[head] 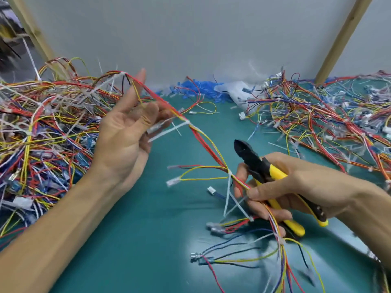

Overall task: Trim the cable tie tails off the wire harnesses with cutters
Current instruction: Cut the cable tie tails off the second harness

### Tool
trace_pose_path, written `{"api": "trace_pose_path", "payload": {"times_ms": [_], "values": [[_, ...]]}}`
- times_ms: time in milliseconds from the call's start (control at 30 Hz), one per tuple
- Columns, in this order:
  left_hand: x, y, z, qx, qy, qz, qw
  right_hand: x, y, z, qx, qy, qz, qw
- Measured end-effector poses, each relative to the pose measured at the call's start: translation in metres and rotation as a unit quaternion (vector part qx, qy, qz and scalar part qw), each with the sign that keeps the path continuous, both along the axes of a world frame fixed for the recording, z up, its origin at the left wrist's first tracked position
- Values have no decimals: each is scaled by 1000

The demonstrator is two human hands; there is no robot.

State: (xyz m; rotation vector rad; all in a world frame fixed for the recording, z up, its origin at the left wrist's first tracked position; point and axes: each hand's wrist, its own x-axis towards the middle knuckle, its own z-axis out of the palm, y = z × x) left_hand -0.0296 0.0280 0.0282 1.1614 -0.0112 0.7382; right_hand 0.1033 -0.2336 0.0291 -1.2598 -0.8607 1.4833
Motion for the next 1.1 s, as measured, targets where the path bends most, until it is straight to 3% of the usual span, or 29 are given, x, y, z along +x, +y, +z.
{"api": "trace_pose_path", "payload": {"times_ms": [100,200,400,533,633,700,967,1100], "values": [[3,-7,-1,19,28,-32,999,-4,0,0,7,-18,16,1000],[3,-17,-5,123,52,36,990,-7,-1,1,12,-43,55,997],[3,-21,-9,232,38,120,964,-15,4,1,1,-89,113,990],[7,-13,-17,289,179,100,935,-13,9,-8,13,-74,83,994],[9,-4,-30,374,325,126,860,-8,12,-18,21,-49,42,998],[5,-3,-31,435,349,175,812,-7,12,-23,31,-38,23,999],[-2,-4,-31,403,319,223,828,-21,18,-14,113,91,-27,989],[-1,-14,-33,318,337,159,872,-24,11,-1,149,169,-5,974]]}}
